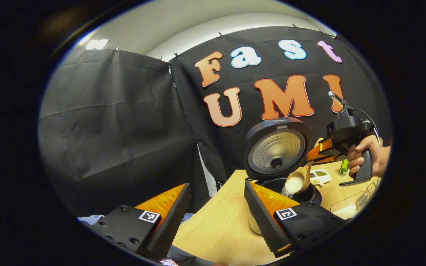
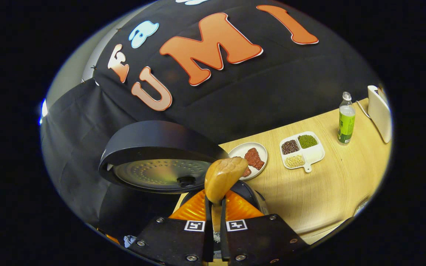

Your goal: Close the left gripper, press the button to open the rice cooker; take a wooden spoon from the chopstick holder with the right hand, scoop a spoonful of rice and pour it into the rice cooker, then put the wooden spoon back into the chopstick holder.

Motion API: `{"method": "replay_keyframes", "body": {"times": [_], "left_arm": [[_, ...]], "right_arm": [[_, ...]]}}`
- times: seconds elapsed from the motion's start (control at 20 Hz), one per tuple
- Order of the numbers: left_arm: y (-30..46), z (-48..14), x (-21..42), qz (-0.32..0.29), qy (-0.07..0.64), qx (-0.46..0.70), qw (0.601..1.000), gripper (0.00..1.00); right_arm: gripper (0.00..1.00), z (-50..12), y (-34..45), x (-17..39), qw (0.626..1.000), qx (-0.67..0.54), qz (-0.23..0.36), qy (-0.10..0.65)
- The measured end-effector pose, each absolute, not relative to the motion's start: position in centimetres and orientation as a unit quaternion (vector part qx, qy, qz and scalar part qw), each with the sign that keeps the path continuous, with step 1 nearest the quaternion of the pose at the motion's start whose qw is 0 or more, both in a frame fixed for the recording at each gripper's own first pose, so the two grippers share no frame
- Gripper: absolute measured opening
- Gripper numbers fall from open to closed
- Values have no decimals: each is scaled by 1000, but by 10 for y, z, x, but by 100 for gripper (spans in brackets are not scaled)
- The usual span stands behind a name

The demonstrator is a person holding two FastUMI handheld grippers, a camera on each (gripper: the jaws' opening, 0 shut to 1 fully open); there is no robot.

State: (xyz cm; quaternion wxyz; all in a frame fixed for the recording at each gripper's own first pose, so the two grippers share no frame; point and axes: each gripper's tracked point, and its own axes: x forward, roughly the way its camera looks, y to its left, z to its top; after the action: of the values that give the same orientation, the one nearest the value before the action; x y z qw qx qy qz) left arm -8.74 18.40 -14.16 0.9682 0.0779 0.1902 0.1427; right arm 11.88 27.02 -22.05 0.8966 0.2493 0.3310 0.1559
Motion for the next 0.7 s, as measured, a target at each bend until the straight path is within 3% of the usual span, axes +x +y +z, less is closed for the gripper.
{"method": "replay_keyframes", "body": {"times": [0.7], "left_arm": [[183, -145, -92, 143, 197, 79, 967, 89]], "right_arm": [[7, -200, 284, 112, 932, 144, 182, 279]]}}
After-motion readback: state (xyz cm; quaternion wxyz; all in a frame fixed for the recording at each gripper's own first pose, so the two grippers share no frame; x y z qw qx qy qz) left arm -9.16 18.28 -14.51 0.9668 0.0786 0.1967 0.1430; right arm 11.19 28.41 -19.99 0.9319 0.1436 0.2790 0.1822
